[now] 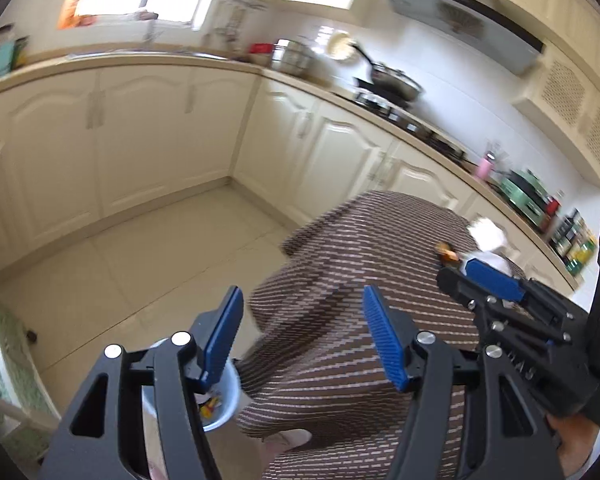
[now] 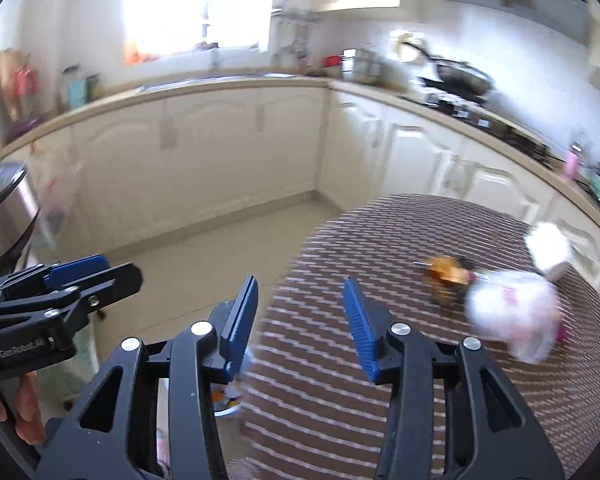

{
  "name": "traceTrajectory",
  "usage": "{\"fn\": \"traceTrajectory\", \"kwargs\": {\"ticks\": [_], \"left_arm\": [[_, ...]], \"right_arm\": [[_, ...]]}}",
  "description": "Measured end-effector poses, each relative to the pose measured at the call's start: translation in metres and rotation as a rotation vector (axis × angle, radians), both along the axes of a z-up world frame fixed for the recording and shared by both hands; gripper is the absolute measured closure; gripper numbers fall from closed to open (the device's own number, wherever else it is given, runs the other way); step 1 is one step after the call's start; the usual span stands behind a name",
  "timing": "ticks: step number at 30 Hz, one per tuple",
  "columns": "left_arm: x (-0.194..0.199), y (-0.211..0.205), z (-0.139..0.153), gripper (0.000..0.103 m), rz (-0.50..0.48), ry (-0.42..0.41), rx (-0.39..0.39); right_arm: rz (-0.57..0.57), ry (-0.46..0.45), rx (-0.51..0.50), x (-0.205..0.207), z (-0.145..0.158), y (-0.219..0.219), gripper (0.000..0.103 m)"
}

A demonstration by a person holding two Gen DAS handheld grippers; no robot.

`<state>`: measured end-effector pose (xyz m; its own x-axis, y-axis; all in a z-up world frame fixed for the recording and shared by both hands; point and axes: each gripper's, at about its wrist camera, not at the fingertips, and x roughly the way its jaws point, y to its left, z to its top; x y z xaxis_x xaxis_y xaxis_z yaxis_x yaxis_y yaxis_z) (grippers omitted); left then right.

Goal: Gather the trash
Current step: 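Grasp the clear plastic bag with the right gripper while the left grasps the orange peel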

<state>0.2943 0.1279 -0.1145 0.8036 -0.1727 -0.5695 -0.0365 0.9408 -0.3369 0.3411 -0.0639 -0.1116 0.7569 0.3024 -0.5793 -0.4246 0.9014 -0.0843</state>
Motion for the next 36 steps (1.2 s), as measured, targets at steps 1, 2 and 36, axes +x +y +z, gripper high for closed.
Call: {"fn": "traceTrajectory", "kwargs": {"ticks": [1,2,36], "left_arm": [[0.003,-0.013,0.003,0.042,-0.022,-0.002,0.010],[0.008,-0.030,0.007,0.042,-0.057,-0.006,0.023],[0.186,-0.244,-0.026,0.041,-0.404,0.084,0.559]], "right_arm": [[-0.037,-0.006,0.012,0.001,0.003,-0.020,0.056],[-0.065,-0.009,0.019,0.002,0.005,-0.034,0.055],[-0.400,0.068,0.166,0.074,-0.024,-0.237,0.035]]}}
